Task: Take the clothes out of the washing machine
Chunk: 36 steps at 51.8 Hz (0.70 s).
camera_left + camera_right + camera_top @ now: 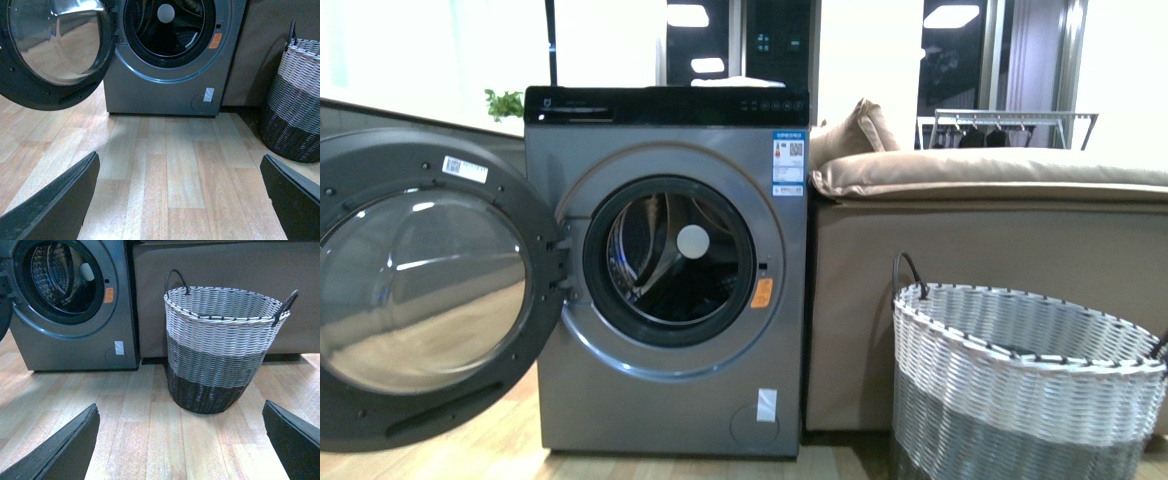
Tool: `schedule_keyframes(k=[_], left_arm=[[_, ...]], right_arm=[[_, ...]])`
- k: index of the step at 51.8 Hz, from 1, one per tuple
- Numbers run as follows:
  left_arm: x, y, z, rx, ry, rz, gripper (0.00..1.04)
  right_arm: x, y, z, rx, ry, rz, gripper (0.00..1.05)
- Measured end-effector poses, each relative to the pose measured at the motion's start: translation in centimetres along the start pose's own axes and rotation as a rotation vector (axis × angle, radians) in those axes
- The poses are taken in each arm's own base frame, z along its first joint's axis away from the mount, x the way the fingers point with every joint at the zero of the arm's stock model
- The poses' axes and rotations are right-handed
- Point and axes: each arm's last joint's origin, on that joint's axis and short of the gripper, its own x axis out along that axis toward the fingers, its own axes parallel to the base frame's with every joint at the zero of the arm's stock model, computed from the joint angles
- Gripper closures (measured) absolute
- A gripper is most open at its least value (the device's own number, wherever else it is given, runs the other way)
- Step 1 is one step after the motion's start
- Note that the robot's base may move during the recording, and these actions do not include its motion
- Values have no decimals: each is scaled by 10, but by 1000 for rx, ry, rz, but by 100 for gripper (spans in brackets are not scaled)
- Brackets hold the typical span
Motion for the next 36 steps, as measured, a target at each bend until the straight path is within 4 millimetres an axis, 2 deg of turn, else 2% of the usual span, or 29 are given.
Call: schedule_keyframes(k=[36], left_arm=[[0, 0, 0, 0, 2, 0, 7]], right_arm=[[0, 0, 0, 0, 0, -2, 8]])
